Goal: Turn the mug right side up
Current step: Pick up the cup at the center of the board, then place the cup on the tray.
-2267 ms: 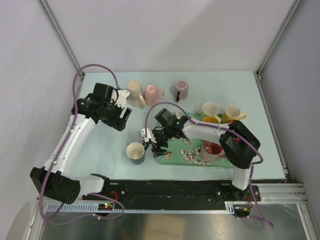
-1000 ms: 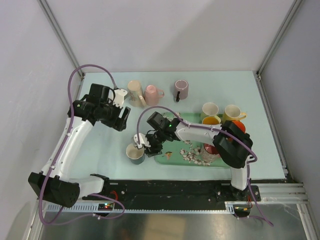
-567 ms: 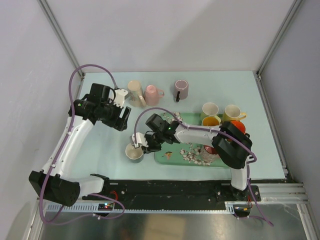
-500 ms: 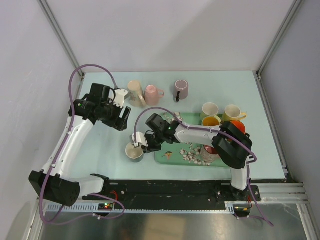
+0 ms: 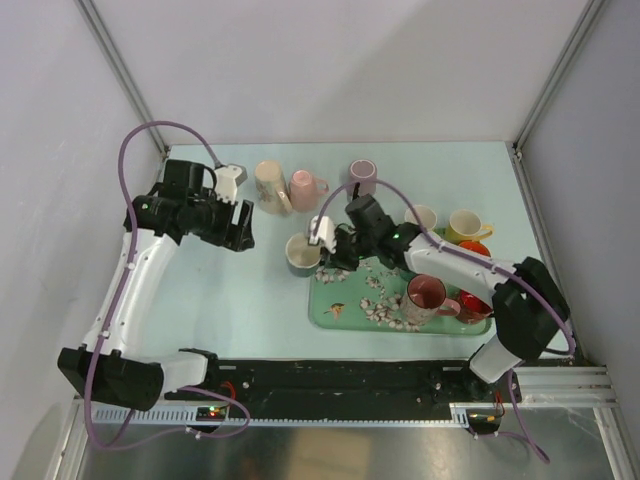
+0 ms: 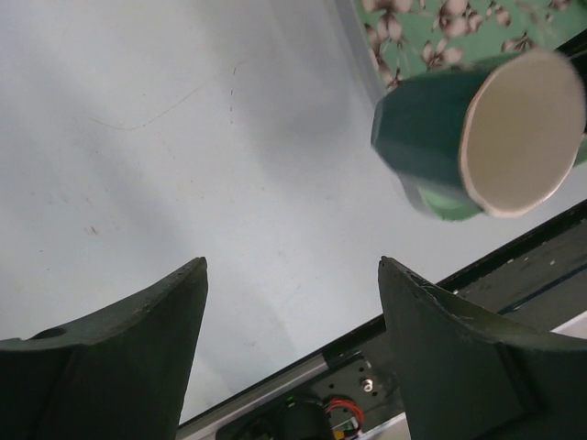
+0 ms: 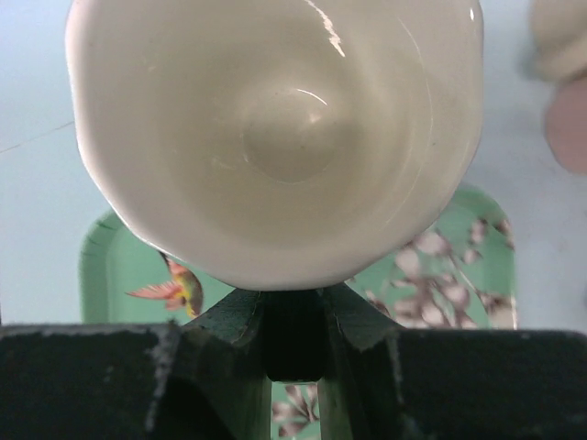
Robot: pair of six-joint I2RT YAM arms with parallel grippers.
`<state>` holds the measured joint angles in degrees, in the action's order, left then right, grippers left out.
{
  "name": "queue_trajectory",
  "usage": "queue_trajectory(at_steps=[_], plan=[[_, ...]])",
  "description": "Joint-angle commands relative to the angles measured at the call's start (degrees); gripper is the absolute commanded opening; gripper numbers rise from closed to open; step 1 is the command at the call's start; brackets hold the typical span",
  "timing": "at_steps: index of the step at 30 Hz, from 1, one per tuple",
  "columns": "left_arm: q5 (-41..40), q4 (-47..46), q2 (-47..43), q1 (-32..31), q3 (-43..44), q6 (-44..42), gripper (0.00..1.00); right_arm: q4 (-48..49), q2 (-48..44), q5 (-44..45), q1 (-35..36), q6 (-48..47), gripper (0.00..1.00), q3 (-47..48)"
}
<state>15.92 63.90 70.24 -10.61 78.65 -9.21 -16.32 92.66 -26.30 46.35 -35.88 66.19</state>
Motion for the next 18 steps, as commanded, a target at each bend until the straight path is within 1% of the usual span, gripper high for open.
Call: queue_trajectory(at_steps=[1, 6, 11, 18], plan=[[5.0, -1.2, 0.9, 2.5, 2.4, 3.9, 0.79, 6.5, -5.3, 1.0, -4.8, 4.3, 0.00, -1.6], [4.1, -1.3, 1.4, 3.1, 2.2, 4.1, 0.79, 7.3, -5.7, 2.1, -11.9, 5.7, 0.00, -3.0], [4.0, -1.3, 1.1, 3.1, 1.9, 4.0, 0.80, 7.8, -5.2, 2.7, -17.9, 4.4, 0.00, -4.2], [3.9, -1.4, 0.9, 3.2, 1.4, 3.8, 0.80, 7.7, -5.0, 3.1, -21.5, 3.1, 0.00, -6.3]])
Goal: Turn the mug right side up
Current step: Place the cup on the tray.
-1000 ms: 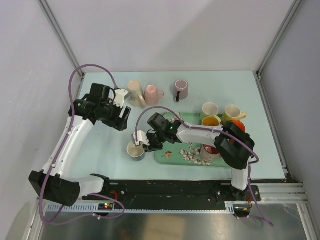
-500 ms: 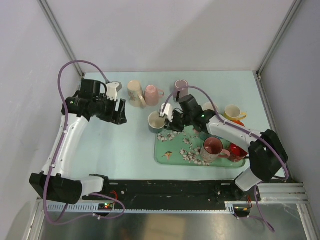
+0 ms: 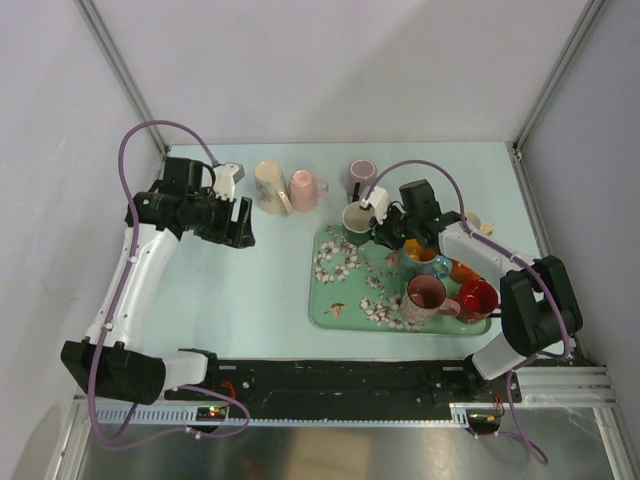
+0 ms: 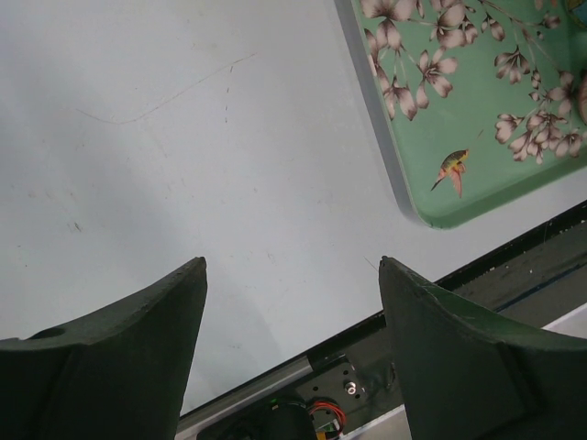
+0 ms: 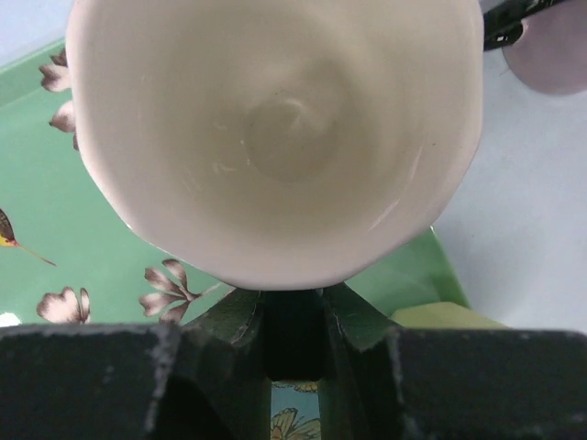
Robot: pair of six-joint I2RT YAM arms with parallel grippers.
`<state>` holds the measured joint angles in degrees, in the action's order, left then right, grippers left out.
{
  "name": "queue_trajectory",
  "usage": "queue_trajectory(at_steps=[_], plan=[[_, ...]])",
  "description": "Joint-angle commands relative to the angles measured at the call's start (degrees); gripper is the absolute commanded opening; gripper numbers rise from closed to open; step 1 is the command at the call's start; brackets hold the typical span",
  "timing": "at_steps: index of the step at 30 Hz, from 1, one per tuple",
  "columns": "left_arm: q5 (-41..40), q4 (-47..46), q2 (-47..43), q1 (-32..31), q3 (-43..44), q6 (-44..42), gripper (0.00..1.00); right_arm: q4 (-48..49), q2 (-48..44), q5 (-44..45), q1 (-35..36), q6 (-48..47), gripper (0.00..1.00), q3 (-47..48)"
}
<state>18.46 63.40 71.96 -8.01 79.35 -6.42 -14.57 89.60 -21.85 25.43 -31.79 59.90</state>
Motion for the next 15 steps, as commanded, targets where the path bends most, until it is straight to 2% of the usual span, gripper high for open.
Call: queue_trajectory(at_steps=[1, 15], plan=[[1.4, -0.9, -0.8, 0.6, 0.7, 1.0, 0.80, 6.0, -2.0, -1.2, -0.8, -1.1, 0.00, -0.4], [1.8, -0.9, -1.2, 0.6, 0.6, 1.0, 0.80, 9.9, 0.1, 1.9, -1.7, 2.5, 0.00, -4.0]])
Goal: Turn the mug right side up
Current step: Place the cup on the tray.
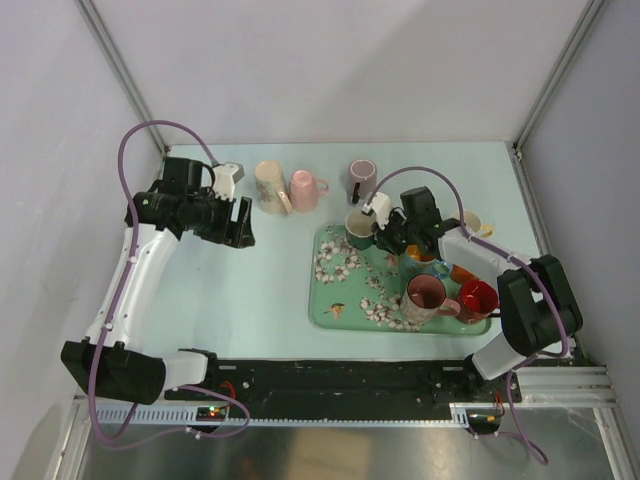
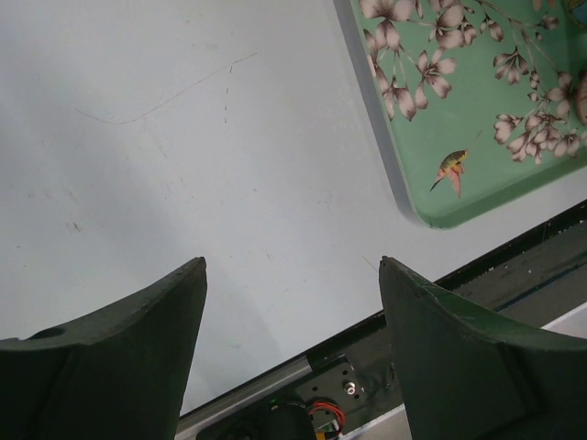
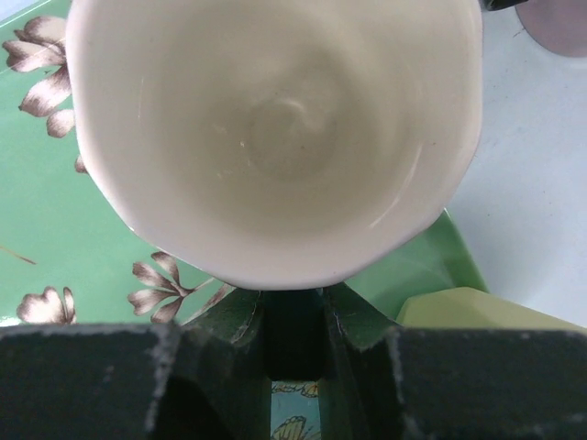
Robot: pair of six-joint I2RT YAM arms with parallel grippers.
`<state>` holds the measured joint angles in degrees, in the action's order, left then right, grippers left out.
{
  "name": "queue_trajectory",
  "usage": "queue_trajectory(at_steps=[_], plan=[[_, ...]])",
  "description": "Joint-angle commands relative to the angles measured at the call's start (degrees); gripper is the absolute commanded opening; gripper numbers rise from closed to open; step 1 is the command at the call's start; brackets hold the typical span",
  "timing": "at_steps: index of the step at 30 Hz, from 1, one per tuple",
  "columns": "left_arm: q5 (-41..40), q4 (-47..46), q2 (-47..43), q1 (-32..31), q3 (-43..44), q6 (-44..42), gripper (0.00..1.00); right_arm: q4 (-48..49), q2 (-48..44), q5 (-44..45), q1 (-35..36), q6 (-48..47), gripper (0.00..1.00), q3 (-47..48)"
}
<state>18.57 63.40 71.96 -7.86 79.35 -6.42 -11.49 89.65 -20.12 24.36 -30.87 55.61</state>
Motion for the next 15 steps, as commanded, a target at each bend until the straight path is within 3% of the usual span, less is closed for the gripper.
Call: queue_trajectory(at_steps=[1, 10, 15], plan=[[1.7, -0.8, -1.2, 0.4, 0.5, 1.0, 0.80, 7.0, 0.3, 0.2, -0.8, 1.7, 0.00, 0.3], [1.8, -0.9, -1.6, 0.5, 0.4, 1.0, 0.80, 8.2, 1.6, 0.2, -0.1, 1.8, 0.13, 0.4], [2.1, -0.8, -1.5, 0.6, -0.1, 1.0, 0.80, 8.0, 1.3, 0.4, 0.1, 2.0, 0.27, 0.4]])
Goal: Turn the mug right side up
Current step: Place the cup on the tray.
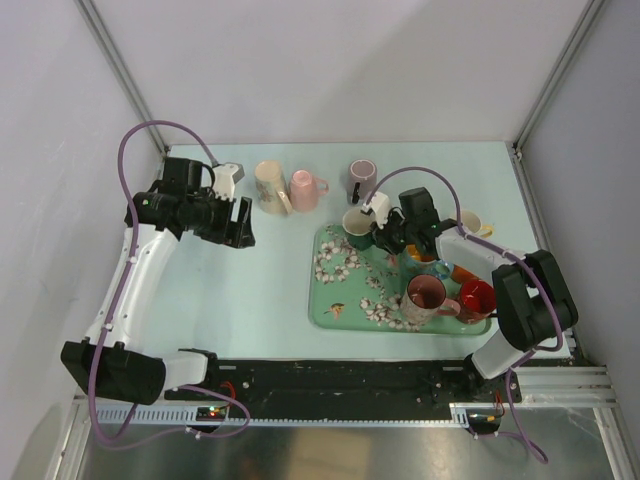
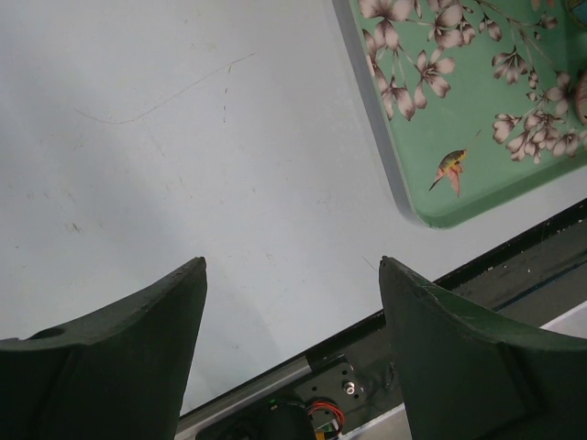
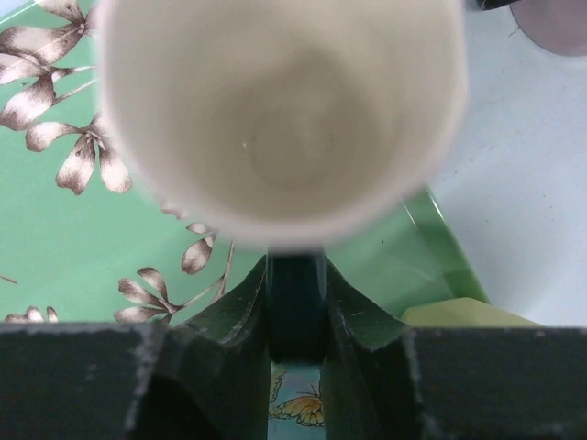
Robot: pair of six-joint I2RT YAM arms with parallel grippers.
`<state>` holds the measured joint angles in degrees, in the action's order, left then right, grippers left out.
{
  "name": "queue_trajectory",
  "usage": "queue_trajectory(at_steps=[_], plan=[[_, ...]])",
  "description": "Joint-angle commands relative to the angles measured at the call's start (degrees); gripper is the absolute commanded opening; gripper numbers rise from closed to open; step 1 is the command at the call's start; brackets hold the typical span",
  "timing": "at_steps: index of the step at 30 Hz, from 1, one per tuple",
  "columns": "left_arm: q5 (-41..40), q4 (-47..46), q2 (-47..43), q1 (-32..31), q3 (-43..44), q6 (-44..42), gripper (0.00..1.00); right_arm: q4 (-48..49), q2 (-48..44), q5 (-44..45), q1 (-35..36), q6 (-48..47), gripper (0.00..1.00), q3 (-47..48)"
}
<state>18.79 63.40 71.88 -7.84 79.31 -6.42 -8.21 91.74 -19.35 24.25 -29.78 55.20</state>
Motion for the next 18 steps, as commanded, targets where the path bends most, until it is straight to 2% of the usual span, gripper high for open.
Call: queue_trajectory(at_steps=[1, 14, 18], plan=[[1.9, -0.8, -1.4, 0.6, 0.0, 1.0, 0.80, 4.8, -0.9, -0.2, 0.2, 0.9, 0.30, 0.8], [2.7, -0.9, -0.4, 0.6, 0.3, 1.1, 0.80, 1.5, -7.0, 0.4, 3.2, 0.6, 0.57, 2.1], [3.1, -0.8, -0.2, 0.6, 0.5, 1.2, 0.80, 0.6, -9.0, 0.4, 5.7, -0.9, 0.61, 2.1]])
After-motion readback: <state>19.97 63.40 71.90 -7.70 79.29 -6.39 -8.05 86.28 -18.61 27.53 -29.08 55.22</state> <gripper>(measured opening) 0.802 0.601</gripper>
